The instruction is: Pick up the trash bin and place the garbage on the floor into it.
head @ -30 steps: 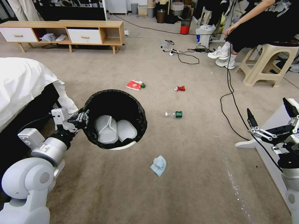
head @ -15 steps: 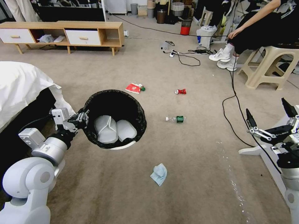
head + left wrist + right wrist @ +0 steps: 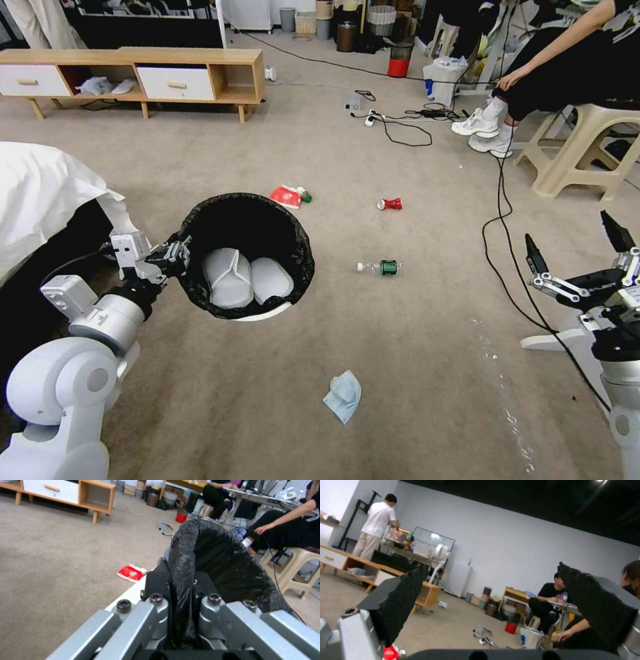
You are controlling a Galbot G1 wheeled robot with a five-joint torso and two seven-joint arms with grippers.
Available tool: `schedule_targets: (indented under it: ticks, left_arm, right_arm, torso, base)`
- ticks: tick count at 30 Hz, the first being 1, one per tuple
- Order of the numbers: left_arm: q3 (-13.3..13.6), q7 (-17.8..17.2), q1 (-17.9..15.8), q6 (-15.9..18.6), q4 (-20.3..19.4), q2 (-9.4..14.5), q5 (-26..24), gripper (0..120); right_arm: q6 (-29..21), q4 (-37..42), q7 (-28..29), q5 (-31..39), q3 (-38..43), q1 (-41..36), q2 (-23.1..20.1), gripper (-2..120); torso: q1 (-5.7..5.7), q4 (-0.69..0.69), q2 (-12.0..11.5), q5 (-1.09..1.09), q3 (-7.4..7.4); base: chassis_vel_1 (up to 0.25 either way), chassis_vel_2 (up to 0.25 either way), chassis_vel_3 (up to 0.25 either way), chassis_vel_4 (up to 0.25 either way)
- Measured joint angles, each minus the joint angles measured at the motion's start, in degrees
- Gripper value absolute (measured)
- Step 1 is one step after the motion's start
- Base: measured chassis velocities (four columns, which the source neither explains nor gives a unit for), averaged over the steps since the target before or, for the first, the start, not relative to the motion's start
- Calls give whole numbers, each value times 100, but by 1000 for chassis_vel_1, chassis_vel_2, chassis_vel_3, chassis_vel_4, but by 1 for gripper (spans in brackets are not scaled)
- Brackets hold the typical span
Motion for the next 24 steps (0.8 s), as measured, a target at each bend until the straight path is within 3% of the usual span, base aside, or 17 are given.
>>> schedule_targets:
  ticks: [16,24]
  left_arm:
    - [5,1,-1,-2,3,-6,7,7]
    - [0,1,29,-5,-29,-22,11,7]
  right_arm:
    - [97,35,77,73,8,-13,8,100]
    - [151,37,191,87,7,0,5,100]
  torso:
    - [0,0,0,0,0]
    - [0,0,0,0,0]
  base:
    - [-91,102,99,-103]
    - [-31,31,33,-25]
